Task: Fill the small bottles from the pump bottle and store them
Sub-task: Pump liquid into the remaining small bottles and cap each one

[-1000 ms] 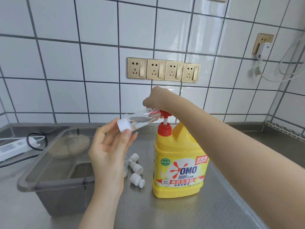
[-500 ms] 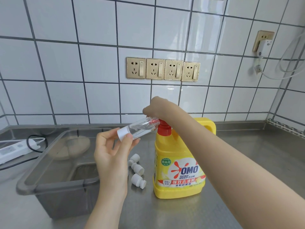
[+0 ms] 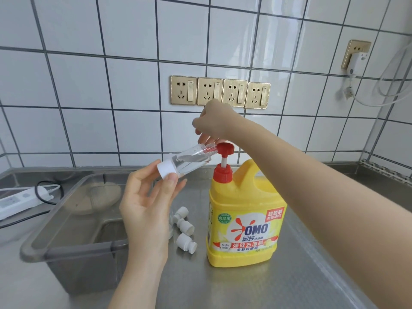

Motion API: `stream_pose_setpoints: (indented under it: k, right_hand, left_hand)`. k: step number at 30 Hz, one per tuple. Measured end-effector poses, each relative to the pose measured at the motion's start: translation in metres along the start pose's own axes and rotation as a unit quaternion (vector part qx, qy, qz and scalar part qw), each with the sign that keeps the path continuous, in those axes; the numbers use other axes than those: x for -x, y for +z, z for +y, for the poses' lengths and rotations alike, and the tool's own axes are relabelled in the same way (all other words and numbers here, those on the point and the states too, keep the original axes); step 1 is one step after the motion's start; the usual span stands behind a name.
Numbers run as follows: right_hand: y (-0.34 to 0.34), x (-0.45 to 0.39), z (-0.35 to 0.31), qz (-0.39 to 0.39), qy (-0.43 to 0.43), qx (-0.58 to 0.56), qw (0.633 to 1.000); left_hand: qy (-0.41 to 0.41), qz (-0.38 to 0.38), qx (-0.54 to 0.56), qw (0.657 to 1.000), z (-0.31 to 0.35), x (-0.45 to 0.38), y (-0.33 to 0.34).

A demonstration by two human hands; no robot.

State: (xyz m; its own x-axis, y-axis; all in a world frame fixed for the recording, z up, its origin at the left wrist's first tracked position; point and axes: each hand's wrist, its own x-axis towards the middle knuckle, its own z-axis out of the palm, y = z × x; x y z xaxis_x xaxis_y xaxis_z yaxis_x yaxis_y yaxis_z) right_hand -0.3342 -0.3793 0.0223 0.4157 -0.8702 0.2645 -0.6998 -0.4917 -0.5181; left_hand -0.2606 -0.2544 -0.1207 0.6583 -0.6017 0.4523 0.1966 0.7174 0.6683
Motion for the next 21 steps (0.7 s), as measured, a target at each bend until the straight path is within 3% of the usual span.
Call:
stream_pose_setpoints:
  k: [8,21]
  right_hand:
    - [0.006,0.006,0.007,-0.015,0.025,0.073,0.997]
    - [0.025,0.008,0.017,-0.034,0.071,0.091,0.993]
  left_hand:
    - [-0.006,-0.008,-0.008,1.0,-0.001,0.0,-0.001]
    - [-0.009,0.029,-0.028,0.999,-0.01,0.005,0.001]
